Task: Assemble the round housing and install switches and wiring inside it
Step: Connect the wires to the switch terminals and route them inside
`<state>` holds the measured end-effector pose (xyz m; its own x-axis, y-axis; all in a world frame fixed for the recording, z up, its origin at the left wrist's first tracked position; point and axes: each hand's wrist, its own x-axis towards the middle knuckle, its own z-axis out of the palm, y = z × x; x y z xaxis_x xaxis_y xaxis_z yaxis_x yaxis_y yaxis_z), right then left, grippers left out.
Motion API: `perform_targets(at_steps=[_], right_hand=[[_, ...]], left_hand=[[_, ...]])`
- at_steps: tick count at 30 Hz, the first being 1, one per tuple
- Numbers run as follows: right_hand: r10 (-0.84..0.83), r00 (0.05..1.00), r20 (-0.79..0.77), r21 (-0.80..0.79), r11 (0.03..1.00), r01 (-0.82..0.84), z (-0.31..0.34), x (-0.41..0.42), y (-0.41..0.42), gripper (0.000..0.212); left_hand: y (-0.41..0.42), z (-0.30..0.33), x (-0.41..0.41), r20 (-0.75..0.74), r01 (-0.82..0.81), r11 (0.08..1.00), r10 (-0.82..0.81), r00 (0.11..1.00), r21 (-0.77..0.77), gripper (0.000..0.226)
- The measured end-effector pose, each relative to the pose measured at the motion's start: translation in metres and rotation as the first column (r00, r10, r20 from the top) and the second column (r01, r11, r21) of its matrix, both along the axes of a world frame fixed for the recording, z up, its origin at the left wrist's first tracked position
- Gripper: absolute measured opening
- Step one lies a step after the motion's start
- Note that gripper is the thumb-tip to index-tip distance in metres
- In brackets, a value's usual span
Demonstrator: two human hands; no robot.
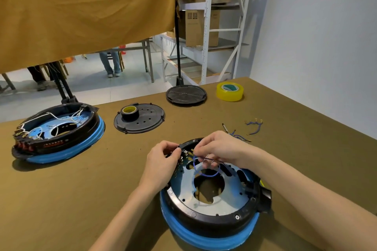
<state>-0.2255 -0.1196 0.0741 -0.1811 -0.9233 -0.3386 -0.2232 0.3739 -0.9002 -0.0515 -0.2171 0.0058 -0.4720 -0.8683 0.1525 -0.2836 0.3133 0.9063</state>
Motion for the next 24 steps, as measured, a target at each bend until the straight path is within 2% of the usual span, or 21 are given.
perform_targets(at_steps=[5, 10, 17, 24], right_hand=[[0.030, 0.976, -0.214, 0.053, 0.998, -0.019, -0.011, 0.004, -0.004, 0.011], [-0.018, 0.943, -0.333, -0.039, 0.999, 0.005, -0.028, 0.010, -0.012, 0.014], [-0.041, 0.961, -0.273, -0.111, 0.994, 0.011, -0.041, 0.008, -0.014, 0.014], [-0.048, 0.960, -0.275, -0.146, 0.989, 0.008, -0.047, 0.010, -0.013, 0.014]], left_hand=[[0.001, 0.001, 0.002, -0.004, -0.021, 1.000, 0.021, 1.000, 0.001, 0.005], [0.001, 0.001, 0.005, -0.012, -0.090, 0.995, 0.090, 0.996, -0.031, 0.008], [0.002, 0.003, 0.005, -0.006, -0.082, 0.994, 0.081, 0.997, -0.070, 0.011], [0.000, 0.002, 0.005, -0.003, -0.086, 0.993, 0.086, 0.996, -0.085, 0.011]])
